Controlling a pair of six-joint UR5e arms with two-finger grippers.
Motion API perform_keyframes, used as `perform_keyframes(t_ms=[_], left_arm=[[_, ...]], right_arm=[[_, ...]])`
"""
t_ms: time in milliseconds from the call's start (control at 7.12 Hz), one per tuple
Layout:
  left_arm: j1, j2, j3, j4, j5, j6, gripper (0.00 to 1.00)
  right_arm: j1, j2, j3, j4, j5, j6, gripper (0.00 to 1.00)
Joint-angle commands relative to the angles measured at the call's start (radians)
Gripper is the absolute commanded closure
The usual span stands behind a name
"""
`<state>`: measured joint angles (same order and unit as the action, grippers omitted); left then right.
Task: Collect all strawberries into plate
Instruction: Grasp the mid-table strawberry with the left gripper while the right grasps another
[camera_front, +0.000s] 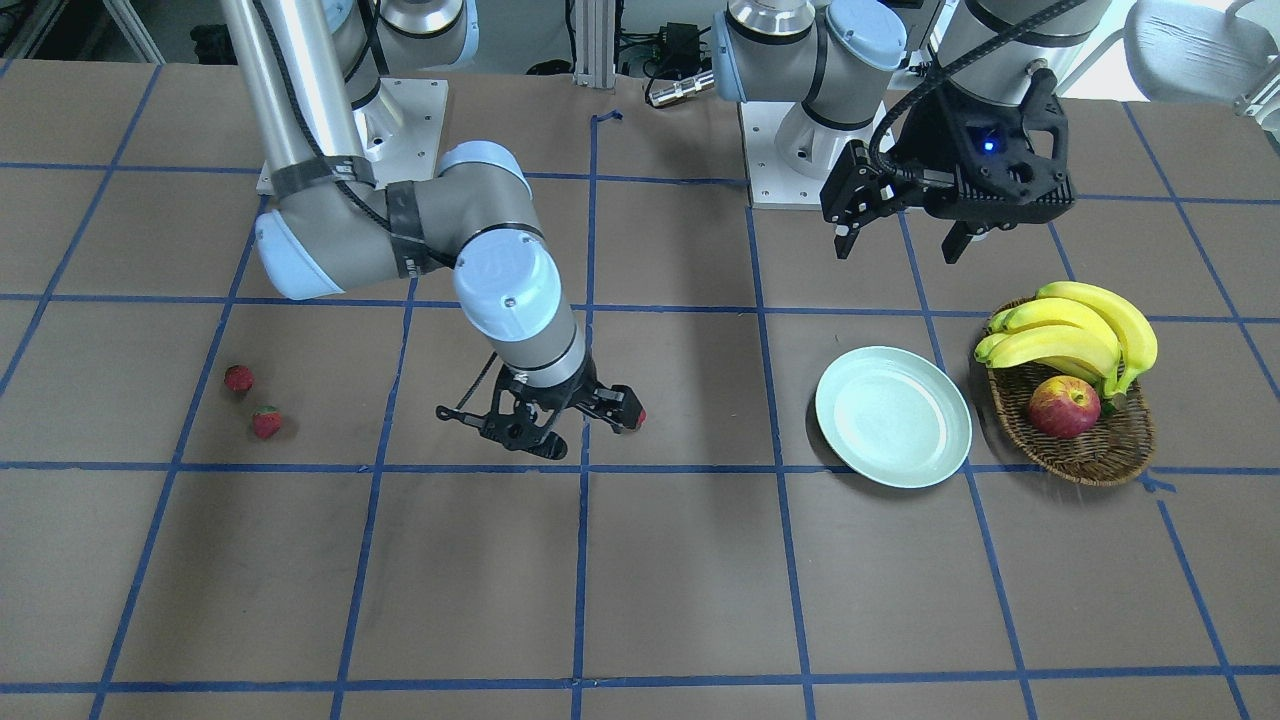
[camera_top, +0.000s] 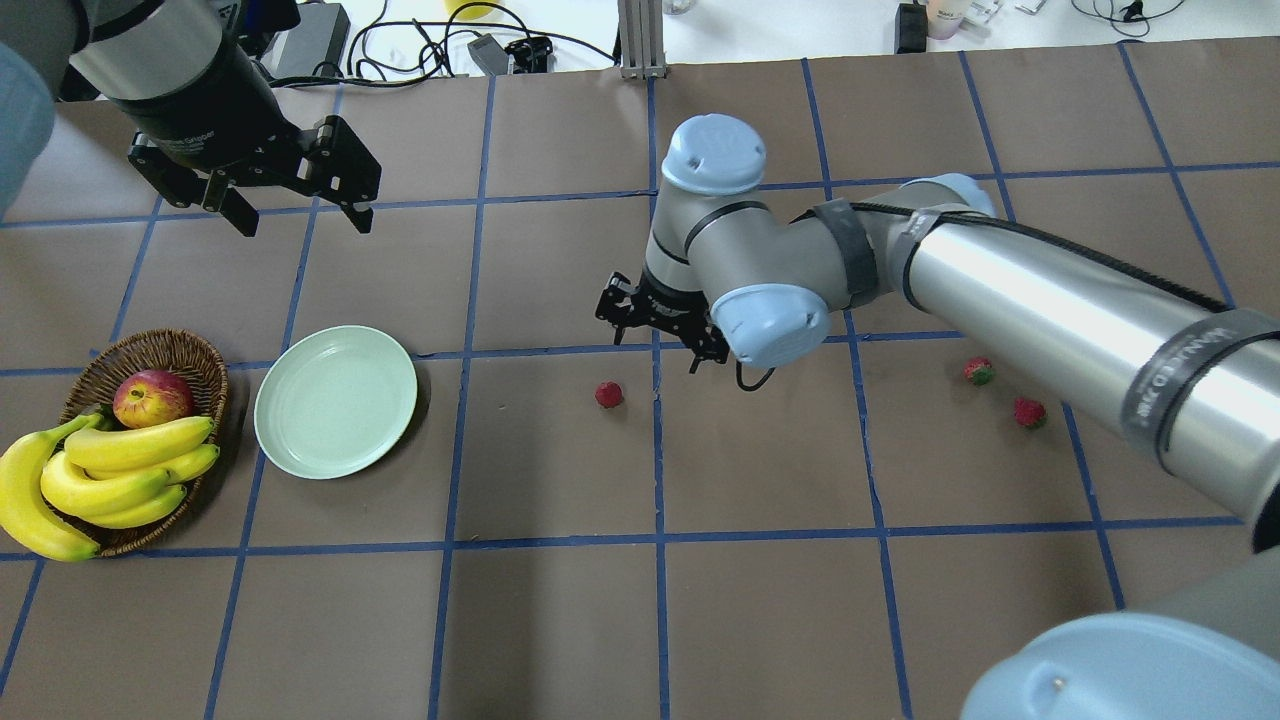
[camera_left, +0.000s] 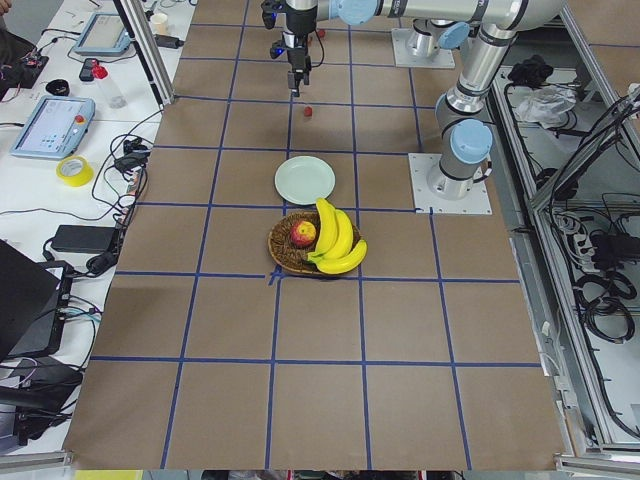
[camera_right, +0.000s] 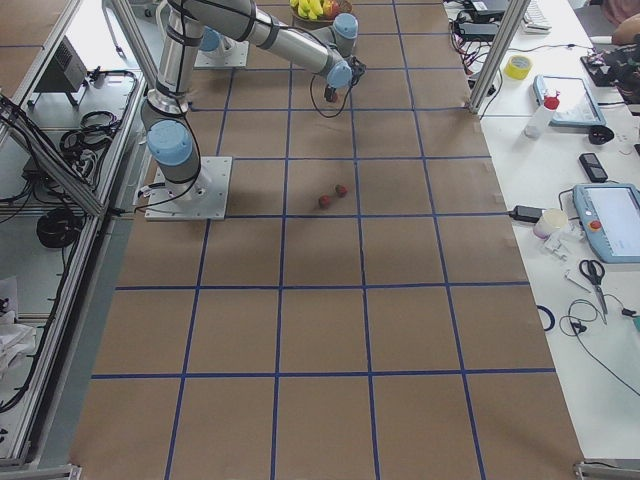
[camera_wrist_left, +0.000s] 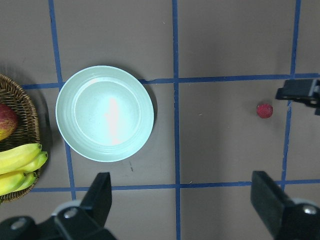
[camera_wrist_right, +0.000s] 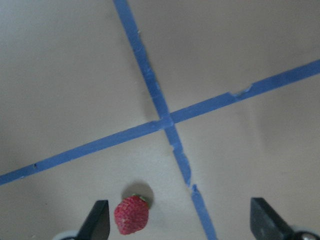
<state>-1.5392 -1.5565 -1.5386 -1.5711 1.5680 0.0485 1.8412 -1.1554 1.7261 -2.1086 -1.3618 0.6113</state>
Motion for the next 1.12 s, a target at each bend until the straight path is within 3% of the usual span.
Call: perform_keyframes(t_ms=[0,281,562,983], left_arm=[[-0.013,-0.031,-0.043,0.087,-0.006,-0.016,0.00],[-0.080,-0.118,-0.167,0.335,-0.058,-0.135,0.02],[-0.189,-0.228,-0.221,0.512,-0.060,-0.264,0.02],[-0.303,-0.373,-0.268,0.714,-0.060,-0.399,0.03]], right_arm=[[-0.184,-0.088,0.003,0.143,-0.003,-0.306,0.00],[-0.337,-0.116,0.015,0.215,-0.144,-0.657,0.02],[-0.492,-0.124,0.058,0.211,-0.158,-0.857,0.02],[-0.528,-0.104,0.173,0.094,-0.189,-0.901,0.07]])
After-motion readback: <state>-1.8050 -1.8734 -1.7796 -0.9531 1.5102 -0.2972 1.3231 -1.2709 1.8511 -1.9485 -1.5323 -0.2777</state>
